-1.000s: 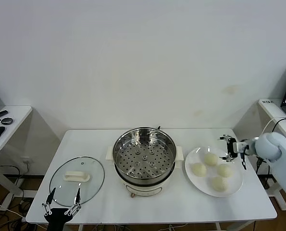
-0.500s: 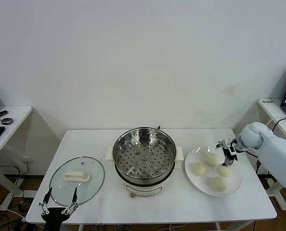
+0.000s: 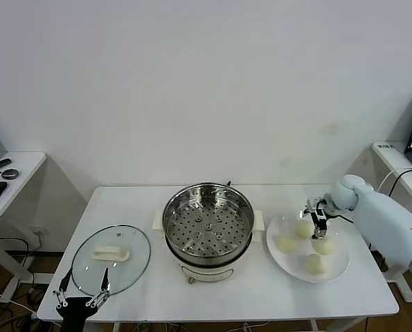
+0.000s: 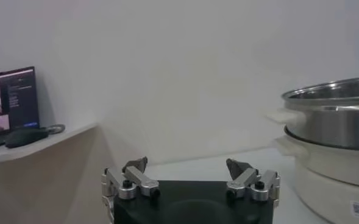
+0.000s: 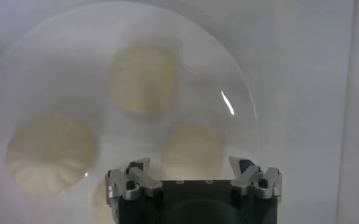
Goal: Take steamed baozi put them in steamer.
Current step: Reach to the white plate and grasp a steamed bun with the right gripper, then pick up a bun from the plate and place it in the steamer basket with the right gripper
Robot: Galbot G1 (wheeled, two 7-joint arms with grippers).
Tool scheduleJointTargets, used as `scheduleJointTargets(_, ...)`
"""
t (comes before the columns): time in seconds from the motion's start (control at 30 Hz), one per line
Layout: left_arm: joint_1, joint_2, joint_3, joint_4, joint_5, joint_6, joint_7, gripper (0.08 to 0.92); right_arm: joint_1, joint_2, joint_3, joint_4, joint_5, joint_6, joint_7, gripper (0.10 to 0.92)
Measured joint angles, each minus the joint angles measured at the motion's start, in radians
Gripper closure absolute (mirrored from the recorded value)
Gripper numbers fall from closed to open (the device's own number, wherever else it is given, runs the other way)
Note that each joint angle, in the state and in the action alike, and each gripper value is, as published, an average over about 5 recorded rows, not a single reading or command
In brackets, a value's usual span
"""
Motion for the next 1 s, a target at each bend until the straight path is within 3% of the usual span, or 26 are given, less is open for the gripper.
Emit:
scheduleJointTargets(0.13, 0.002, -0.001, -0.005, 0.0, -0.001, -0.003, 0.0, 0.177, 0.002, 0.023, 0.001, -0.037, -0.016, -0.004, 0.007, 0.261)
scheduleJointTargets(0.57, 0.006, -0.001, -0.007, -0.001, 0.001, -0.007, 0.0, 0.177, 0.004, 0.058, -0.001, -0.086, -0.022, -0.022, 0.007, 0.555)
scheduleJointTargets(1.0, 0.001, 0.006, -0.001, -0.008, -0.004, -0.007, 0.003, 0.177, 0.082, -0.002, -0.08, -0.002, 0.064, -0.037, -0.022, 0.556)
